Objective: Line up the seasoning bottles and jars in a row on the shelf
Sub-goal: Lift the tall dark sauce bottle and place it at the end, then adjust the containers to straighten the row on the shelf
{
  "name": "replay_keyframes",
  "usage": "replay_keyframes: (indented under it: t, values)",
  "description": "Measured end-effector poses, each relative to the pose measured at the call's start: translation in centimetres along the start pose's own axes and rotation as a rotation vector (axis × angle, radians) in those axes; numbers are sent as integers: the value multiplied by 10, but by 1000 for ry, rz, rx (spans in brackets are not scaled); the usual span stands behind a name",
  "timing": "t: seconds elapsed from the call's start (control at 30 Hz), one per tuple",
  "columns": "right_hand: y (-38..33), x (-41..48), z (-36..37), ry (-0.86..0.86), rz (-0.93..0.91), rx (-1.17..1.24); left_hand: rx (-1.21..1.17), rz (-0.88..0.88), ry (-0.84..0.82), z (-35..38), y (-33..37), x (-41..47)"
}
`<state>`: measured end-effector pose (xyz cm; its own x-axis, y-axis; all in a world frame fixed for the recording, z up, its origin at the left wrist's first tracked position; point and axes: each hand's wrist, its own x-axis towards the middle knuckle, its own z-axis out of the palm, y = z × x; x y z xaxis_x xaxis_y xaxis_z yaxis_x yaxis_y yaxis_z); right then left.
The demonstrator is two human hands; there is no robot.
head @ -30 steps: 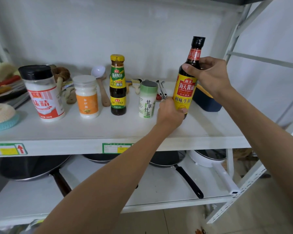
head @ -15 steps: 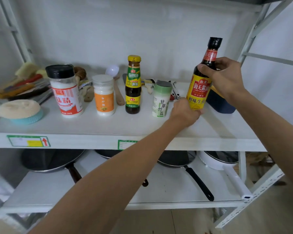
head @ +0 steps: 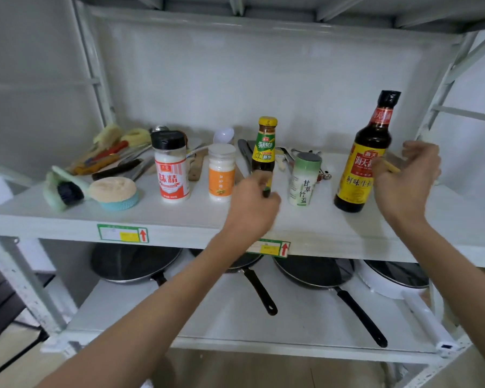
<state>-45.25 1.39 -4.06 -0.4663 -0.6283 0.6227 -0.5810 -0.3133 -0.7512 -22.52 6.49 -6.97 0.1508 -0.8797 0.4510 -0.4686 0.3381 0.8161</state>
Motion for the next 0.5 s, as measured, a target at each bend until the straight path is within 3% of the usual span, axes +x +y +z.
replay_keyframes:
  t: [0.1,0.2,0.5]
  values:
    - [15,-15,10,-22,207,-79,70,-75,190,-31,-23,-9]
    - [26,-22,24,-129,364,-71,149,-130,241,-38,-37,-12]
    - [42,-15,46,-172,299,-95,141,-218,313,-36,-51,-6]
